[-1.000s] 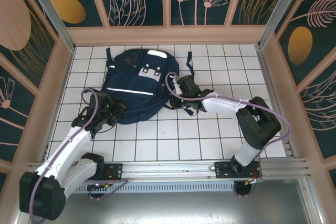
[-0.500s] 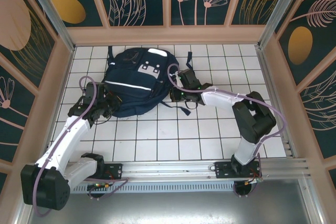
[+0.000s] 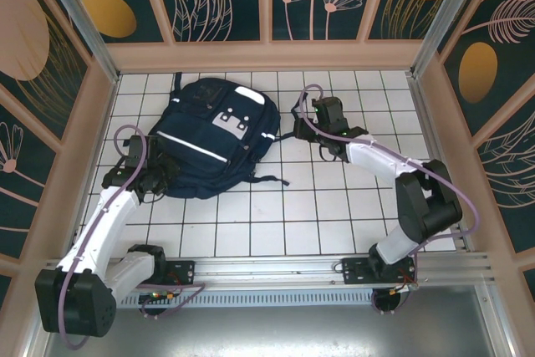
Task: Pack the student bag
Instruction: Zip the student bag at the top-center of the table.
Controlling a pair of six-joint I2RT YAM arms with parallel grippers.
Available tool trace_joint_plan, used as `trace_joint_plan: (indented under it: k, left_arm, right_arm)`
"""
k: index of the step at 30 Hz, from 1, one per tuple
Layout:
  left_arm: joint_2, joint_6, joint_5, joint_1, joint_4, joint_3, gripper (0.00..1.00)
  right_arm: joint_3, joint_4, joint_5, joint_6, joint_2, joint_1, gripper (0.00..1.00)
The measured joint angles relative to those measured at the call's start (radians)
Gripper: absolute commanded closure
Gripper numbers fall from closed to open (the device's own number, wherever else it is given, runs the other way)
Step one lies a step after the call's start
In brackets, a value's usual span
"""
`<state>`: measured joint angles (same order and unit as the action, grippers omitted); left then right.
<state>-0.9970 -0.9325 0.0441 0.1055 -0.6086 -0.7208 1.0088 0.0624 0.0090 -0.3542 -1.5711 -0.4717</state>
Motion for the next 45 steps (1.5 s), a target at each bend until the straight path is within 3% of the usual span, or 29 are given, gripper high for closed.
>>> trace_joint_plan:
  k: [7, 8, 11, 14, 17, 19, 21, 26, 30, 32, 34, 38, 41, 45]
  left_arm:
    - [-0.009, 0.000, 0.000, 0.000, 0.002, 0.001, 1.00]
    - [-0.014, 0.000, -0.001, 0.000, 0.002, 0.001, 0.92]
    - [-0.026, 0.002, -0.002, 0.000, 0.006, 0.005, 0.52]
    - [-0.028, -0.011, 0.001, -0.002, 0.014, 0.010, 0.36]
    - [-0.018, -0.038, 0.026, -0.002, 0.048, 0.037, 0.34]
    - [0.013, -0.072, 0.043, 0.002, 0.078, 0.079, 0.34]
    - [0.059, -0.120, 0.054, 0.026, 0.097, 0.127, 0.33]
    - [0.145, -0.274, 0.037, 0.208, 0.131, 0.198, 0.30]
    - [0.096, -0.390, 0.012, 0.377, 0.198, 0.215, 0.27]
    - [0.026, -0.434, 0.004, 0.443, 0.248, 0.214, 0.25]
    - [-0.047, -0.455, -0.006, 0.481, 0.266, 0.199, 0.25]
    - [-0.137, -0.464, -0.037, 0.507, 0.253, 0.141, 0.28]
    - [-0.131, -0.463, -0.074, 0.510, 0.227, 0.130, 0.41]
    - [-0.085, -0.438, -0.128, 0.449, 0.168, 0.133, 0.39]
  right_arm:
    - [-0.043, -0.010, -0.002, 0.000, 0.013, -0.001, 0.43]
    - [-0.049, -0.011, -0.010, 0.000, 0.013, -0.002, 0.43]
    - [-0.063, -0.015, -0.040, 0.000, 0.013, -0.007, 0.43]
    - [-0.069, -0.023, -0.077, 0.000, 0.008, -0.031, 0.43]
    - [-0.069, -0.047, -0.123, 0.000, -0.022, -0.068, 0.44]
    - [-0.067, -0.056, -0.147, -0.003, -0.056, -0.094, 0.55]
    - [-0.061, -0.064, -0.177, -0.003, -0.095, -0.123, 0.56]
    - [-0.060, -0.072, -0.224, -0.003, -0.146, -0.192, 0.49]
    - [-0.059, -0.097, -0.262, -0.008, -0.167, -0.212, 0.50]
    - [-0.048, -0.101, -0.274, -0.014, -0.184, -0.217, 0.65]
    - [-0.031, -0.107, -0.281, -0.017, -0.204, -0.226, 0.71]
    - [0.025, -0.112, -0.292, -0.021, -0.252, -0.261, 0.79]
    - [0.060, -0.111, -0.295, -0.023, -0.278, -0.293, 0.84]
    - [0.105, -0.109, -0.299, -0.023, -0.313, -0.341, 0.85]
